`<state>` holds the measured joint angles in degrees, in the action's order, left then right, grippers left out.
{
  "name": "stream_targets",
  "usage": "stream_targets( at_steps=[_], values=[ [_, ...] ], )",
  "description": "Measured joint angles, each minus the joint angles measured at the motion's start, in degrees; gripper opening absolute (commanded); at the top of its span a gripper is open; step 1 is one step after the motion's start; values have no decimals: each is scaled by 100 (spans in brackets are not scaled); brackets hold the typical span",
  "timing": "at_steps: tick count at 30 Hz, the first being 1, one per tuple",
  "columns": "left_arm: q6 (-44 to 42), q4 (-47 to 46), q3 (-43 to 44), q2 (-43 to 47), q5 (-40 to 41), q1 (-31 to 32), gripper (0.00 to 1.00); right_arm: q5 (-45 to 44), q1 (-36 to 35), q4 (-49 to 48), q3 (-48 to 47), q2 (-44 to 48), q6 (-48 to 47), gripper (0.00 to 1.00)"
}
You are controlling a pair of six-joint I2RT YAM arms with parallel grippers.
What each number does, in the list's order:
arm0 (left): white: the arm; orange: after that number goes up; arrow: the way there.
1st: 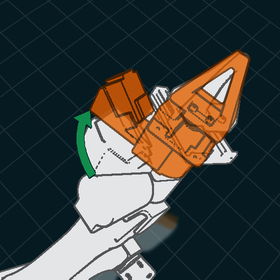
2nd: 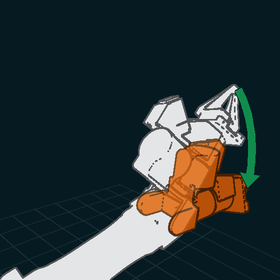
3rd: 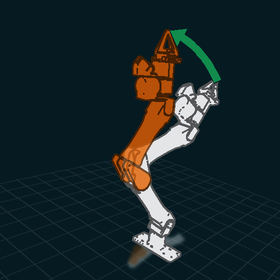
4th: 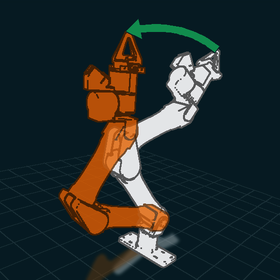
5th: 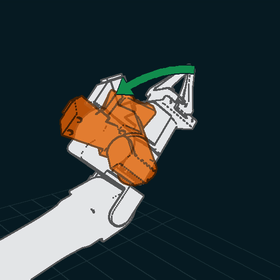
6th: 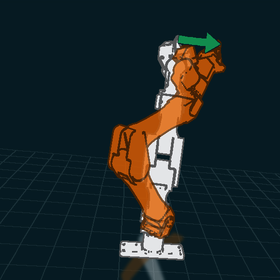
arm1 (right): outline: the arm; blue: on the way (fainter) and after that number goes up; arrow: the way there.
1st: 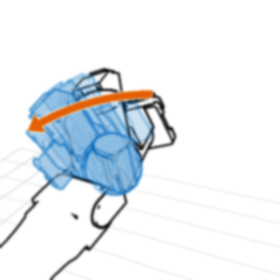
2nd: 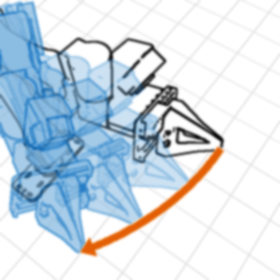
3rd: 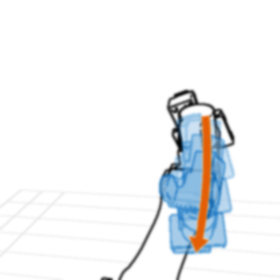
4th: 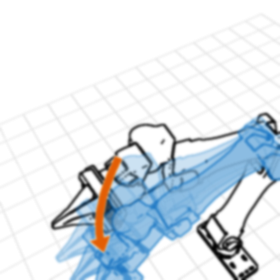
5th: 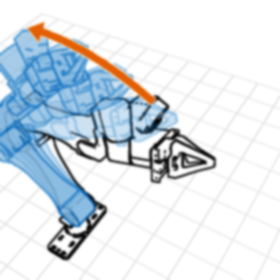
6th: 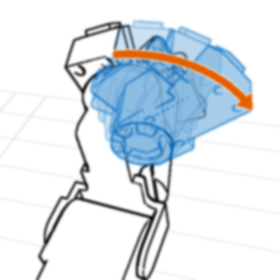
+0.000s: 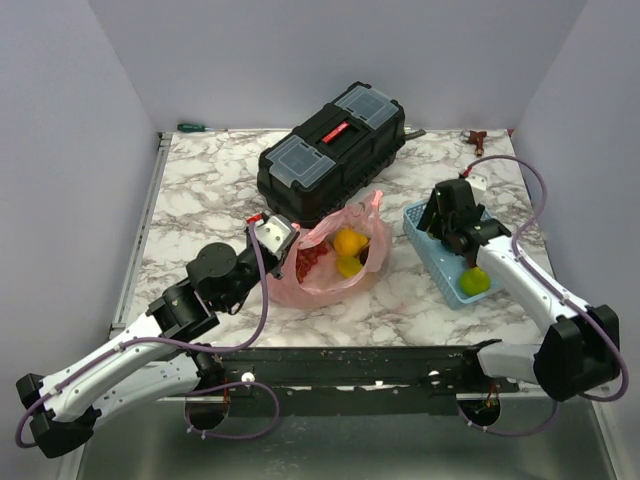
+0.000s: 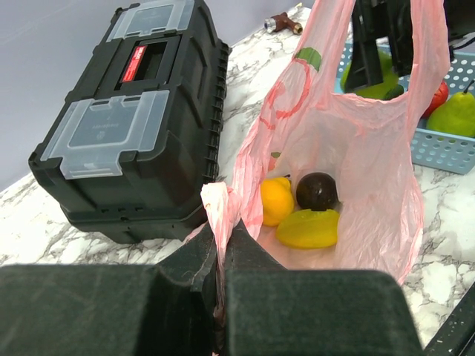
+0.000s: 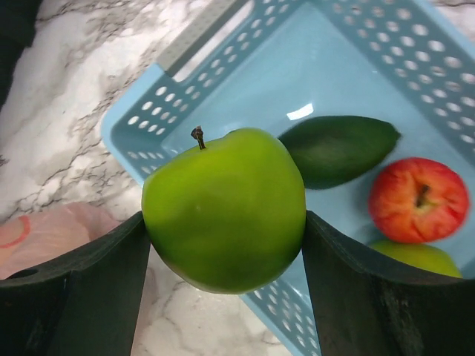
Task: Take the fake fruits out of the plastic bag
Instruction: Place the fake fruit in the bin.
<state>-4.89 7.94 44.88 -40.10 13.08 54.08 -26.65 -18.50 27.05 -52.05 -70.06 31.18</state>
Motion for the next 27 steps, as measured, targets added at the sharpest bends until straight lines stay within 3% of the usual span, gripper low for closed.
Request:
stream_targets(
  at_steps=[6, 18, 21, 27],
  values=[
    [-26, 0, 0, 61, 48, 4, 0, 402, 125, -400, -258, -791, -278, 38],
    [-50, 0, 0, 61, 111, 4, 0, 892, 289, -855, -175, -1283, -448, 94],
    [-66, 0, 0, 59, 122, 4, 0, 962, 289, -918, -164, -1283, -470, 99],
    [-72, 2, 0, 33, 127, 4, 0, 970, 289, -920, -166, -1259, -492, 99]
  ],
)
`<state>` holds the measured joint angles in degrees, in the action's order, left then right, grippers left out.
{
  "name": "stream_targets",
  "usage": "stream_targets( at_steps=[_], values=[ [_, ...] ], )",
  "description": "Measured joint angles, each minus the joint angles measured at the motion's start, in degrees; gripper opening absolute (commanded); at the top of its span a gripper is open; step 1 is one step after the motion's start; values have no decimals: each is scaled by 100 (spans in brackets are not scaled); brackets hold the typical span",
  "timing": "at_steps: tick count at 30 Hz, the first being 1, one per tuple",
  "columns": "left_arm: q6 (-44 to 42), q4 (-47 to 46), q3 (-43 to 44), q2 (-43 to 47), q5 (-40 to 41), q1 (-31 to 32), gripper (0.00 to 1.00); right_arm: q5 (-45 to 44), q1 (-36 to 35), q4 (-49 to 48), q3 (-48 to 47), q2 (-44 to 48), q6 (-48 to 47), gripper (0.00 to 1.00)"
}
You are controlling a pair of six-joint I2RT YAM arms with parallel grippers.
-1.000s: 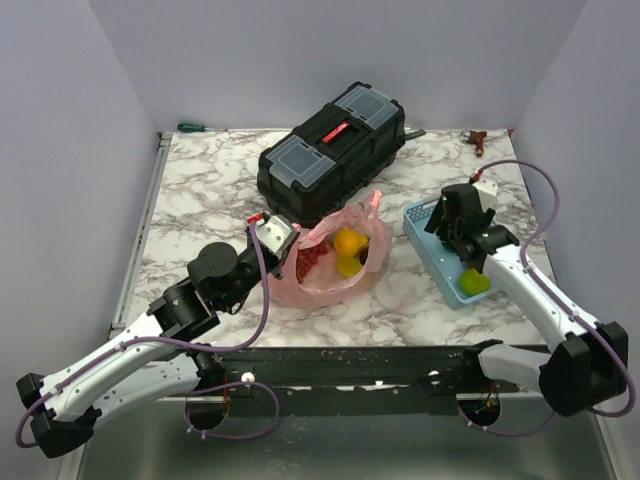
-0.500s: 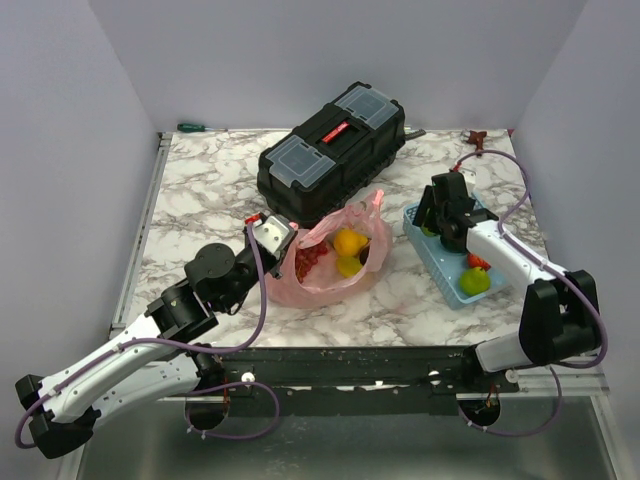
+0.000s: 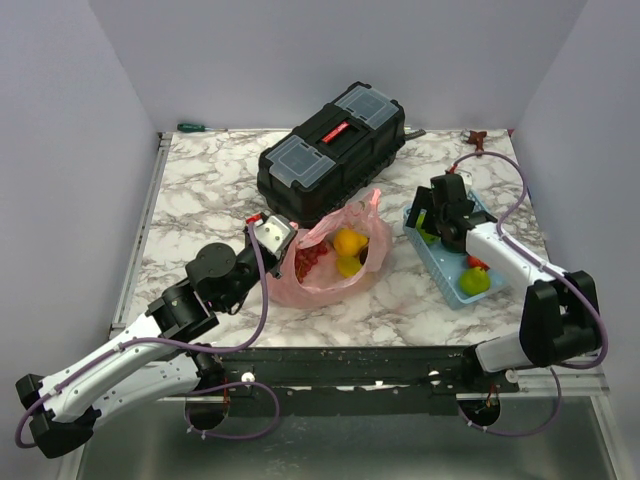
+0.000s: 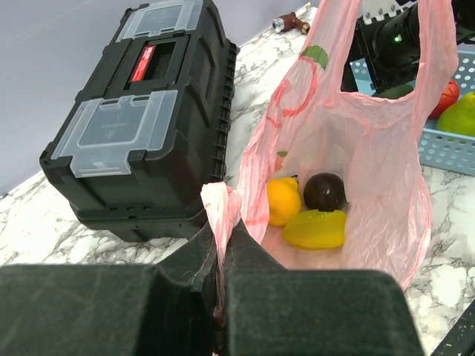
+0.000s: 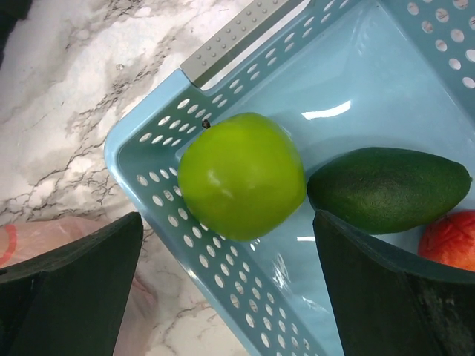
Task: Take the fake fruits out of the plastic bag
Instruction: Place the fake fruit in the bin, then adjust the plastic bag at the center of the board.
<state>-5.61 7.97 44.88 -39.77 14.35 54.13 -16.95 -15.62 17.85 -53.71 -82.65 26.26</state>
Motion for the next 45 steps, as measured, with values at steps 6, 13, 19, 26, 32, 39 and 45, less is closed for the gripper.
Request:
stream_targets(
  at_steps=[6, 13, 19, 26, 32, 39, 45],
  values=[
    [-15, -2, 0, 0, 2, 0, 0, 177, 0, 308, -11, 638, -22, 98],
    [-17, -2, 2, 2, 7, 0, 0, 964, 0, 590, -210, 2218, 70, 96],
    [-20, -2, 2, 2, 17, 0, 0, 1749, -2, 1036, -1268, 2192, 160, 93],
    [-20, -2, 2, 2, 26, 0, 0, 2048, -1029, 1377, -2382, 1836, 422, 92],
    [-35, -2, 2, 2, 55, 2, 0, 1016, -3563, 1661, -4026, 901, 463, 91],
    [-55, -4, 2, 37, 166, 2, 0, -37, -4870, 1976, -4747, 267, 455, 81],
    [-63, -15, 2, 175, 267, 2, 0, -413, -4916, 1816, -3722, 507, 623, 66]
  ],
)
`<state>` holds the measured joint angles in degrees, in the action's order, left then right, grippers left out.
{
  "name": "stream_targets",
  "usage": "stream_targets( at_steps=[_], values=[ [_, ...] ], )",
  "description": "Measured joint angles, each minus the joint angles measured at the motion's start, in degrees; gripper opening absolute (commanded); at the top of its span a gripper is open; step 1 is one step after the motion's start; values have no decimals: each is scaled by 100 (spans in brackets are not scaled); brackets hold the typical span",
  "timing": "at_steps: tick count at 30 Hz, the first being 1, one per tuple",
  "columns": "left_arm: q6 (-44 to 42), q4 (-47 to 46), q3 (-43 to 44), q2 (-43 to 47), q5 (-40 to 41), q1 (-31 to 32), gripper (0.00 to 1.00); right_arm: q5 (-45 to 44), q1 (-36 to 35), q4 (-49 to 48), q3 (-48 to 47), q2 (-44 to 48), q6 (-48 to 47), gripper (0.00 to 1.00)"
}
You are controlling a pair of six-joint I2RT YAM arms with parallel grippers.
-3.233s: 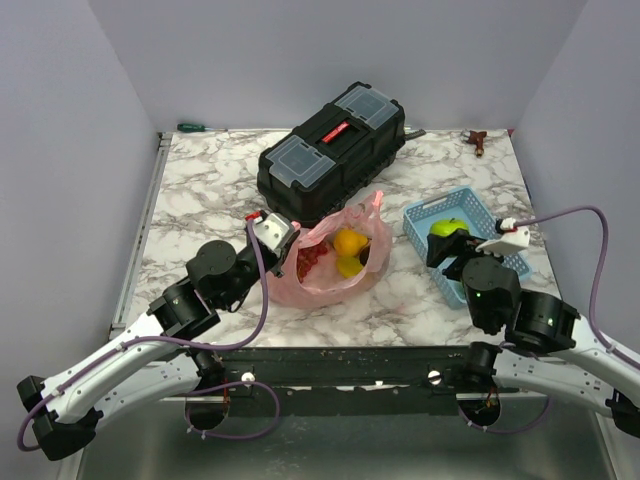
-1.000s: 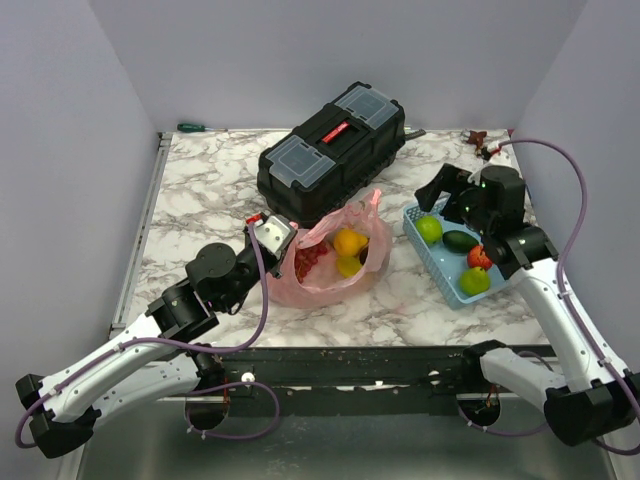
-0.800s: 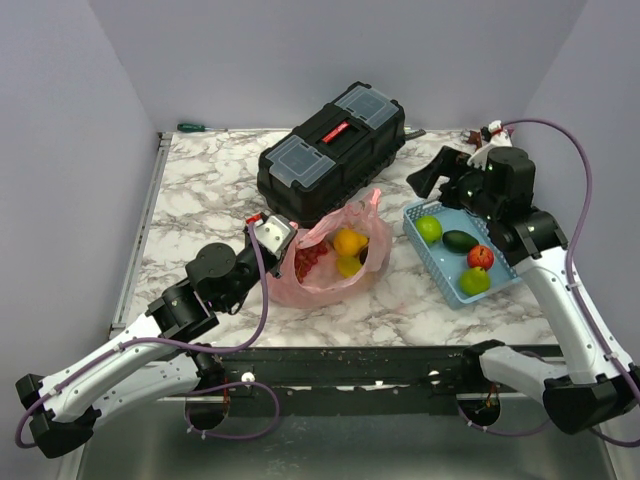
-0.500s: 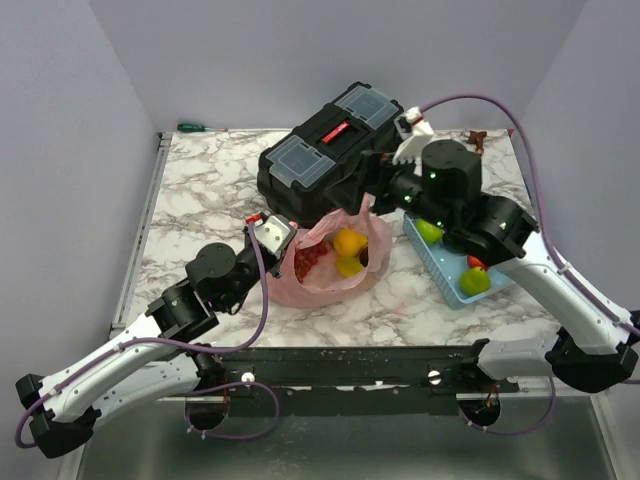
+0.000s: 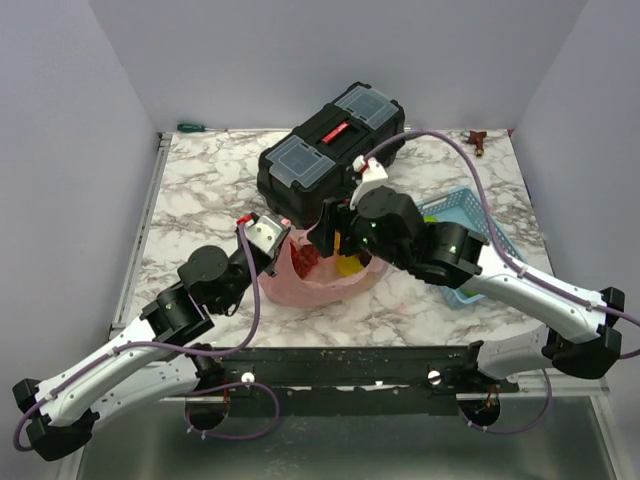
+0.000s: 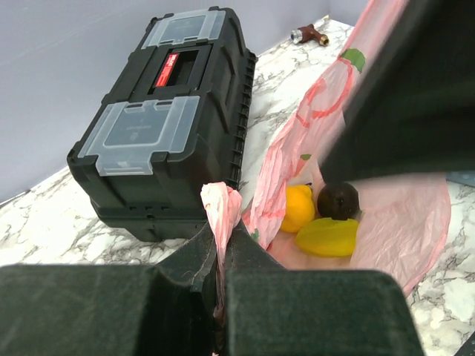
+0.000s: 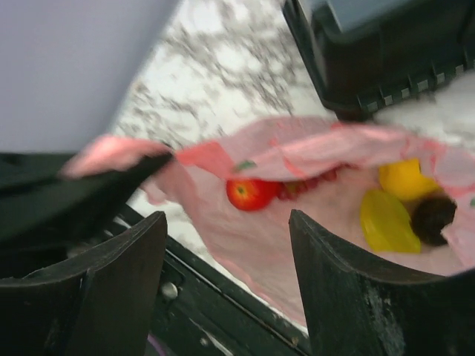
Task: Take the fake fruits out of the plastic bag
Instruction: Adjust the plastic bag at the center of the board.
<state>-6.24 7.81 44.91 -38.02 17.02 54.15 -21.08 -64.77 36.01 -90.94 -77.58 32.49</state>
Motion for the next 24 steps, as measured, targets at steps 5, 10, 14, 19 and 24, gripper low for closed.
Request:
stream_targets(
  at_steps=[5, 10, 14, 19, 24],
  values=[
    [0, 0, 0, -9, 22, 0, 0, -72, -4, -236, 1539, 96, 321, 60],
    [2, 0, 0, -87, 20, 0, 0, -496, -4, -238, 2426, -122, 546, 61],
    [4, 2, 0, -136, 0, 0, 0, -951, -4, -295, 2590, -385, 551, 61],
    [90, 2, 0, -234, -37, 9, 0, -1032, -44, -442, 2791, -826, 590, 63],
    [903, 640, 498, -514, -105, 35, 0, -726, -195, -1005, 3788, -649, 765, 64]
  ],
)
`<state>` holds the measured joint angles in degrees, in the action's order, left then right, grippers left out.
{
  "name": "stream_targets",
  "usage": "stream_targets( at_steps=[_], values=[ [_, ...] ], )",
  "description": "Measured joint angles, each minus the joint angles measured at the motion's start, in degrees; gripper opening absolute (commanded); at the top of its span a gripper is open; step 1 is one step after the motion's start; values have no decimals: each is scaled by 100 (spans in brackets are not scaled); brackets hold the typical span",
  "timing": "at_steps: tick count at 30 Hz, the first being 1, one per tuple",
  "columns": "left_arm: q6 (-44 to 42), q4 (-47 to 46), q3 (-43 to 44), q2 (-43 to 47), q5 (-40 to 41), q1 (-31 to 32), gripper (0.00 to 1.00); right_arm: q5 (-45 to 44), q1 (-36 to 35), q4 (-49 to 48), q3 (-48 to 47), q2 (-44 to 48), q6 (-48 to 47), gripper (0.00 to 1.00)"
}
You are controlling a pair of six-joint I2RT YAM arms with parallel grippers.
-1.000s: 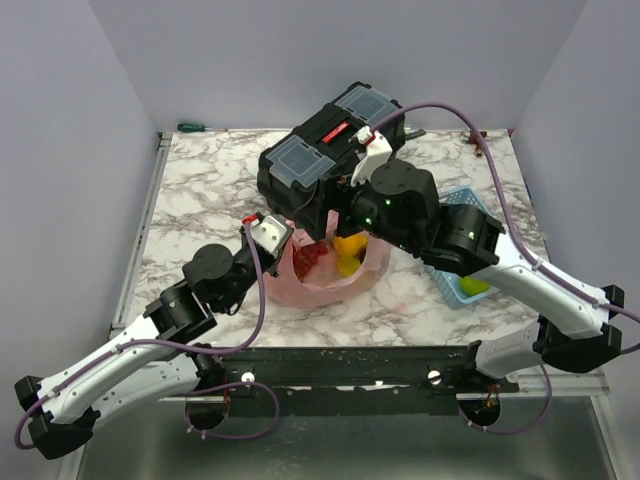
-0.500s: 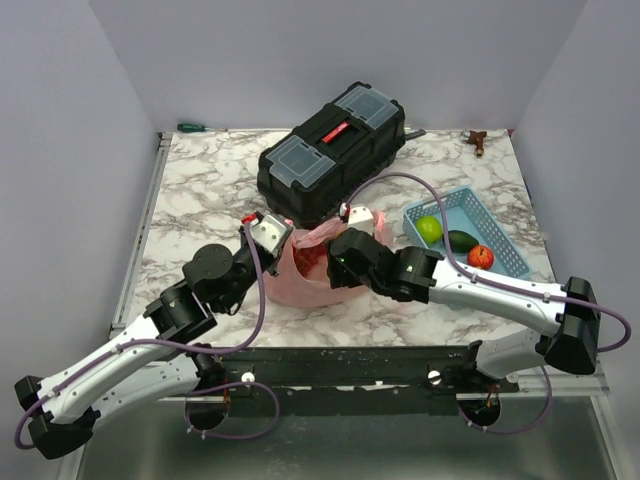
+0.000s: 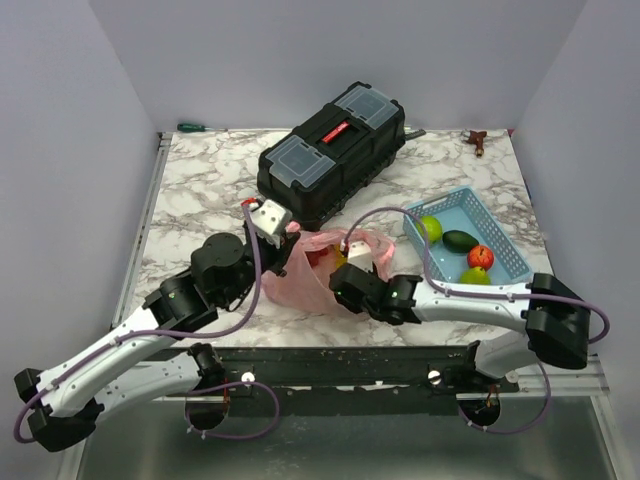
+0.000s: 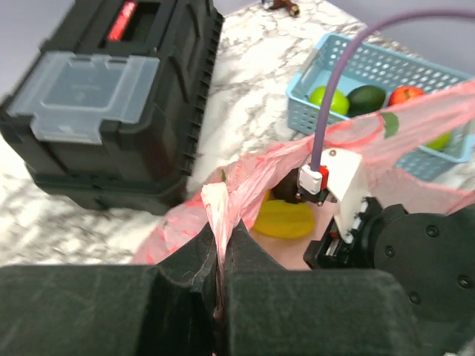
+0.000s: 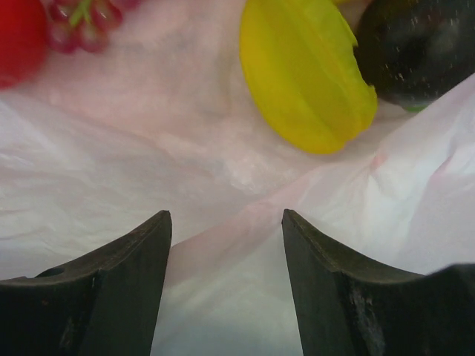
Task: Take the fake fruits out of the plastic bag
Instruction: Adjust the plastic bag at the center of the board.
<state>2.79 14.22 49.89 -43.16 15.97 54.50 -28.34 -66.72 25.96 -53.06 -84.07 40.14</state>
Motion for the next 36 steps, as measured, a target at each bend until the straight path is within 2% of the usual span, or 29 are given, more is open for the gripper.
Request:
stream_targets(
  at_steps=[3, 6, 9, 13, 14, 18, 21, 22, 24, 29, 33, 36],
  values=[
    [977, 481, 208, 74, -13, 2, 0, 258, -9, -669, 802, 400, 149, 64],
    [2236, 857, -190, 629, 0, 7, 0, 437, -9, -1495, 1606, 813, 243, 65],
    [3493, 780, -1259, 1537, -39, 7, 0, 605, -11, -2358, 2323, 1051, 258, 66],
    [4599, 636, -2817, 2566, -363, 0, 1, 758, -9, -3217, 2997, 1209, 240, 66],
    [4798, 643, -3101, 2747, -466, 0, 5, 776, -11, -3355, 3073, 1241, 229, 66],
    [5396, 846, -3578, 3220, -737, 0, 37, 881, -31, -3851, 3259, 1362, 229, 66],
    [5528, 944, -3449, 3215, -949, 0, 51, 977, -31, -4057, 3257, 1357, 254, 66],
    [5552, 964, -3335, 3152, -1027, 0, 65, 1012, -31, -4118, 3250, 1357, 278, 67],
    [5490, 1075, -2994, 2909, -1209, 0, 82, 1064, -31, -4129, 3189, 1346, 319, 67],
    [5189, 1362, -2050, 2103, -1591, 0, 98, 1204, -72, -4183, 2656, 1300, 428, 68],
    [4837, 1961, -1268, 1847, -1738, 0, 99, 1270, -289, -4347, 2090, 1047, 492, 67],
    [4597, 2675, -433, 1862, -1659, 0, 99, 1250, -656, -4513, 1534, 527, 487, 65]
  ],
)
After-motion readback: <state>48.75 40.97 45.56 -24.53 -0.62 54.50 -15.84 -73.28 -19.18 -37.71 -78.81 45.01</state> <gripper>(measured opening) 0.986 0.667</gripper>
